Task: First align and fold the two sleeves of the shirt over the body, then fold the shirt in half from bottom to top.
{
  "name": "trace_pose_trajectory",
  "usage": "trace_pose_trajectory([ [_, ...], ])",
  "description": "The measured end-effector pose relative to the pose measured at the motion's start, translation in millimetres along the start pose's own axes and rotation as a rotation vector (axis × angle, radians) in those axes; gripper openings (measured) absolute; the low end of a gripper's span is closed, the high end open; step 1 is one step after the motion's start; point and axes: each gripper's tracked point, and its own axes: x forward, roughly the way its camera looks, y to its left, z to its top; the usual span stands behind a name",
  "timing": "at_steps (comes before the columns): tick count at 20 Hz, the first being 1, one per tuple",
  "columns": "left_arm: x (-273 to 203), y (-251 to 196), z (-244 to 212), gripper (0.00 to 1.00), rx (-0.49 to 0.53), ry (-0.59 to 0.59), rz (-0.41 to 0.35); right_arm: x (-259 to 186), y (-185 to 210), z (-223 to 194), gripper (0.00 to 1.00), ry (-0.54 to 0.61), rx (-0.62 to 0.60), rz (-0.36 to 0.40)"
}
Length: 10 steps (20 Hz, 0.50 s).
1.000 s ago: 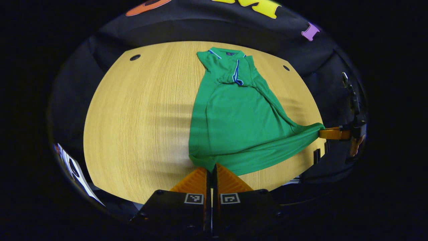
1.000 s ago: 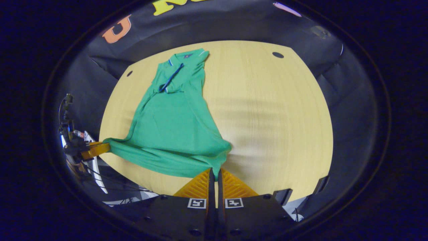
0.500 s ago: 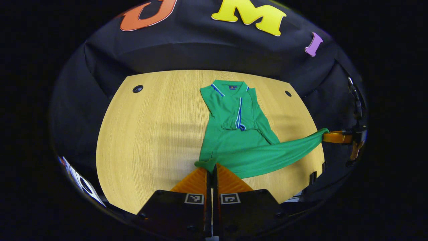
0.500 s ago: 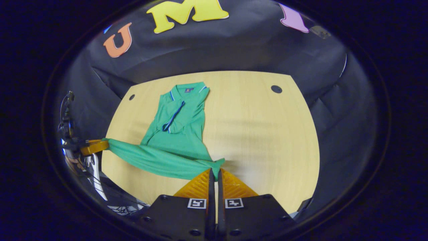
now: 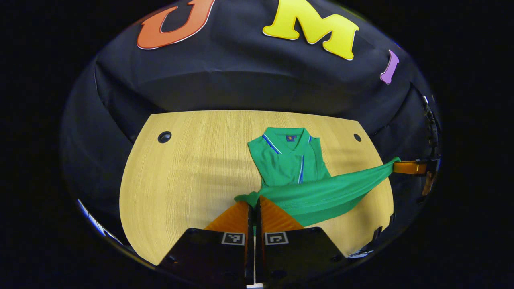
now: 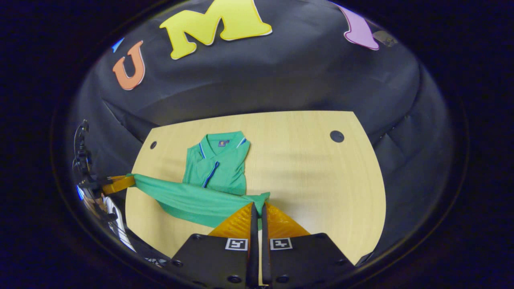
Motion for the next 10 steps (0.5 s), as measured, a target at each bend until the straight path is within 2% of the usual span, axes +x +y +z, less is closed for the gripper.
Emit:
trace_pose_trajectory([
  [1, 7.4, 3.0, 2.8, 0.04, -0.017, 0.01, 0.004, 7.6, 3.0, 9.1, 0.09, -0.006, 0.001, 0.0],
  [2, 15.9, 5.1, 9.2, 0.04, -0.028, 0.01, 0.004, 15.6, 6.7, 16.8, 0.06, -0.012, -0.002, 0.001],
  [6, 51.4, 17.8, 31.1, 0.04, -0.021, 0.001, 0.019, 55.2, 10.8, 41.8, 0.06, -0.02, -0.002, -0.016],
  [8, 70.0, 21.5, 42.7, 0.04, -0.021, -0.003, 0.024, 76.6, 7.0, 52.1, 0.09, -0.022, 0.002, -0.043],
  [9, 79.1, 24.1, 49.4, 0.04, -0.019, -0.012, 0.024, 86.6, 9.9, 57.8, 0.06, -0.023, 0.013, -0.04],
  [10, 89.0, 26.9, 56.7, 0.04, -0.016, -0.025, 0.033, 97.0, 10.3, 63.5, 0.08, -0.025, 0.025, -0.041],
])
